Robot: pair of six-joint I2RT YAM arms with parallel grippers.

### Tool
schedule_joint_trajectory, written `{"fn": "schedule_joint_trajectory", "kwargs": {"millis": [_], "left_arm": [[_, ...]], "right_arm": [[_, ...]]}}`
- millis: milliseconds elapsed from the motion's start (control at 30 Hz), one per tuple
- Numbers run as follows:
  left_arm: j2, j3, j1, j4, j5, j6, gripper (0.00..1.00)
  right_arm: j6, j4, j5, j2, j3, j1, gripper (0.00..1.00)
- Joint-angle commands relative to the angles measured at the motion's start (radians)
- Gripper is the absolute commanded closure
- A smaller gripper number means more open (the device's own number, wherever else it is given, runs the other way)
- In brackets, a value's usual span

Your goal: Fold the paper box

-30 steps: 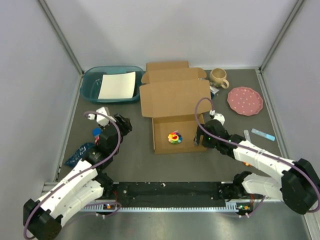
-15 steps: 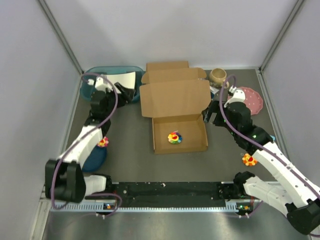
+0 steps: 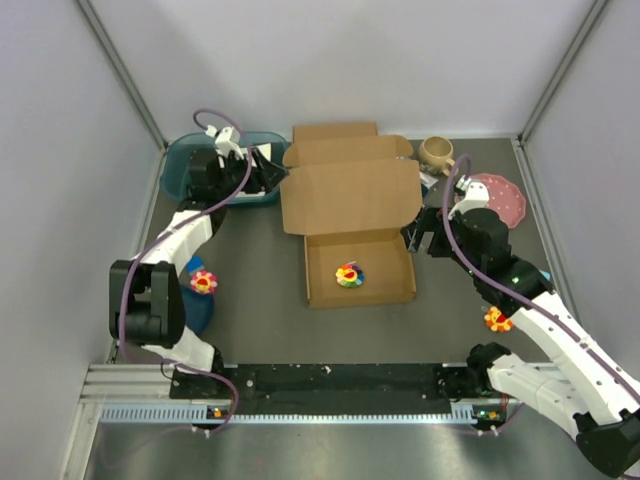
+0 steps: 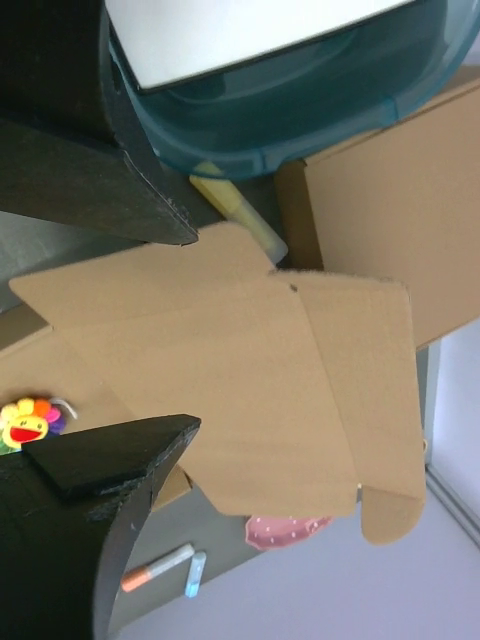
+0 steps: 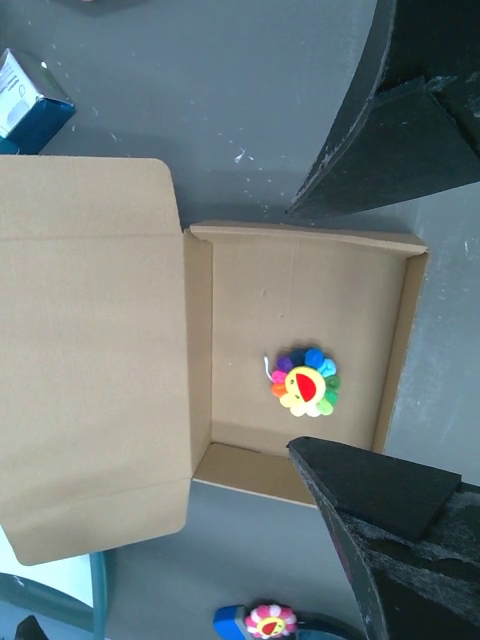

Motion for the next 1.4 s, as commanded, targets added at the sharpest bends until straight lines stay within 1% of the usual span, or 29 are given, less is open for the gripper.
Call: {"fn": "schedule_joint_trajectory", "kwargs": {"millis": [0,67,167,200,467,600,833,867,1000,1167,1267,1300,1367], "left_arm": [[0.064,0.052,0.03,-0.046,0.012,0.087,0.26],[0.083,0.072,0.034,-0.051,0.022,0.093,0.27],[0.126,0.128,0.034,-0.095,0.048,0.119,0.28],[0.15,0.147,0.034,-0.135,0.052,0.136,0.28],[0.242,0.266,0.034,-0.236,0.081,0.191,0.32],[0.303,0.294,0.034,-0.244,0.123,0.193,0.36],[0.35,0.305,0.034,-0.246,0.175,0.194,0.45],[0.353,0.305,0.034,-0.243,0.18,0.191,0.48],[0.354,0.305,0.034,-0.226,0.209,0.173,0.57],[0.345,0.299,0.034,-0.197,0.25,0.158,0.64],[0.333,0.28,0.034,-0.171,0.275,0.142,0.76],[0.325,0.276,0.034,-0.166,0.288,0.139,0.85],[0.311,0.254,0.033,-0.14,0.296,0.136,0.97]], "right_arm": [[-0.019,0.019,-0.034,-0.004,0.029,-0.005,0.1],[-0.008,0.019,-0.051,-0.004,0.03,-0.007,0.1],[0.001,0.021,-0.061,-0.003,0.035,-0.007,0.1],[0.001,0.021,-0.062,-0.003,0.033,-0.007,0.1],[-0.004,0.023,-0.069,0.006,0.04,-0.005,0.1],[-0.014,0.021,-0.065,0.005,0.035,-0.005,0.1],[-0.017,0.021,-0.06,0.003,0.029,-0.01,0.1],[-0.017,0.023,-0.062,0.006,0.032,-0.011,0.1],[-0.02,0.021,-0.06,0.011,0.038,-0.011,0.1],[-0.016,0.021,-0.055,0.011,0.035,-0.013,0.1],[-0.016,0.019,-0.052,0.006,0.033,-0.014,0.1],[-0.014,0.019,-0.049,0.005,0.032,-0.016,0.1],[-0.011,0.019,-0.04,0.0,0.033,-0.019,0.1]]}}
